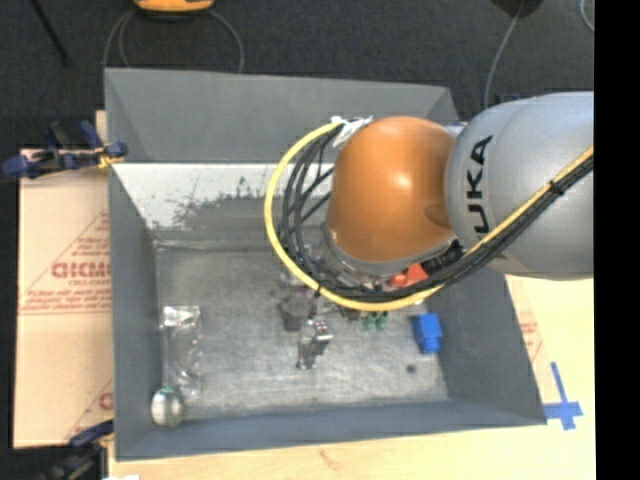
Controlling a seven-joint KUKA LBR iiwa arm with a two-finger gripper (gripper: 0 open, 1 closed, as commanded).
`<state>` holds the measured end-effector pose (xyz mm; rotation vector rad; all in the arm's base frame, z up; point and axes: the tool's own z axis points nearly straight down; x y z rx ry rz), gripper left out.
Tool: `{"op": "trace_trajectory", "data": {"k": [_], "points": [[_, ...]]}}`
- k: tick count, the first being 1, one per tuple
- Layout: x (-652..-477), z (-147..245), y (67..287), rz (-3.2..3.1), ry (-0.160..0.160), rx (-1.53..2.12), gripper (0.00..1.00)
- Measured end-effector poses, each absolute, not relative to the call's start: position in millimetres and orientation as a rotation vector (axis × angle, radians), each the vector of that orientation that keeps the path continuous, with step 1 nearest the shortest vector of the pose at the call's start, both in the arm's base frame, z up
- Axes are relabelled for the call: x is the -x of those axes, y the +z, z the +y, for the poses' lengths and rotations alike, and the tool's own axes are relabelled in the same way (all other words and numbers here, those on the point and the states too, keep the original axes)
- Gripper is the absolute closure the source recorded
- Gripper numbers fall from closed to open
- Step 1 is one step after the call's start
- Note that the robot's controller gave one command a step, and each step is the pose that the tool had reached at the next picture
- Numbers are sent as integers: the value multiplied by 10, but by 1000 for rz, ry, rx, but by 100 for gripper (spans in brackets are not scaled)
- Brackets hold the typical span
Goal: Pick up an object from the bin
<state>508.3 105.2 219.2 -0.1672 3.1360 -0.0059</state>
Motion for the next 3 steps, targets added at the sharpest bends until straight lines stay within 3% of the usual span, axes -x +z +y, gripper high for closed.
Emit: {"op": "trace_trajectory", "data": {"k": [1,2,3], "points": [[-6039,400,798,3030,-2,821,0],[-6046,428,834,3027,4,816,100],[-5620,635,1416,2775,-1,1465,100]]}}
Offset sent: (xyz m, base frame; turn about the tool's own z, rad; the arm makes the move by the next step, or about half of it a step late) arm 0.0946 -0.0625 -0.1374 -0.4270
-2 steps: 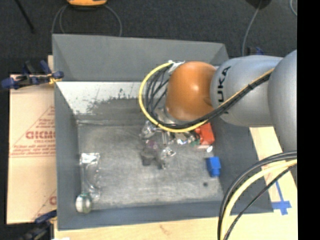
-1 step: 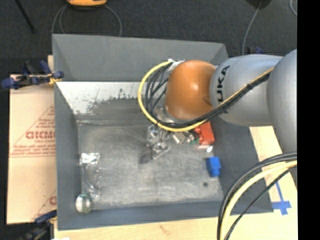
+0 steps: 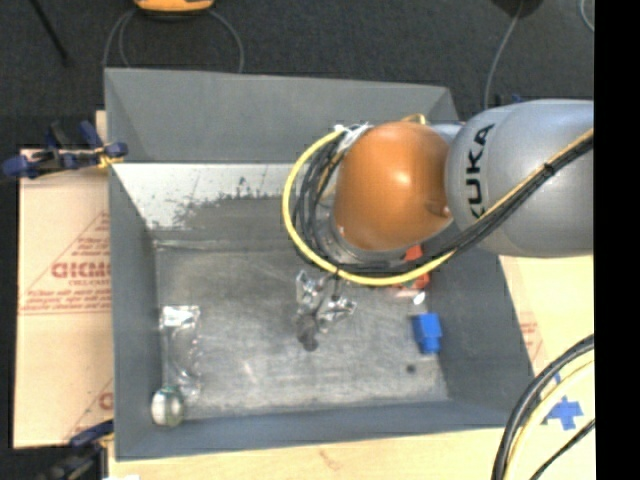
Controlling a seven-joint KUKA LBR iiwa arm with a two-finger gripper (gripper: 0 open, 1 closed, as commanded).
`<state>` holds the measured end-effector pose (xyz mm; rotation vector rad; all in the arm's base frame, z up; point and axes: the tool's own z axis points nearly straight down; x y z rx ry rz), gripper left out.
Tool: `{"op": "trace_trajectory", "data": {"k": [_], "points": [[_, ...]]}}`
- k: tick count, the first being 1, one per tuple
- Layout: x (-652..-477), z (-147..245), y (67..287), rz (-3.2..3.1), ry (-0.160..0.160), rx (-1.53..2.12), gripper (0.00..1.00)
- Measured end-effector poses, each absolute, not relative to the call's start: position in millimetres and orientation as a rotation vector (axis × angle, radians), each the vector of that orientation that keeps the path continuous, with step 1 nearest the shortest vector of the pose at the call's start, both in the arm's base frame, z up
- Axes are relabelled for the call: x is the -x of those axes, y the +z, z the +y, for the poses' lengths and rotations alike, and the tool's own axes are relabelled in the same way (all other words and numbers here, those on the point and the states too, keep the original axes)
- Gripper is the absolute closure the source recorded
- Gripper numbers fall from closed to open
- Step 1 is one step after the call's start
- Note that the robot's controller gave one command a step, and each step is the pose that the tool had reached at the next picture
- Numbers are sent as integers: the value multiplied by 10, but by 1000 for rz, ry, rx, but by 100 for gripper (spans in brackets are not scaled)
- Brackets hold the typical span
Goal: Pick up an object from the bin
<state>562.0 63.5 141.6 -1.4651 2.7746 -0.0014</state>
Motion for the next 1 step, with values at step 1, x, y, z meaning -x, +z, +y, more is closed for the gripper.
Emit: {"op": "trace_trajectory", "data": {"k": [1], "points": [[-5589,517,2326,2808,-8,1387,100]]}}
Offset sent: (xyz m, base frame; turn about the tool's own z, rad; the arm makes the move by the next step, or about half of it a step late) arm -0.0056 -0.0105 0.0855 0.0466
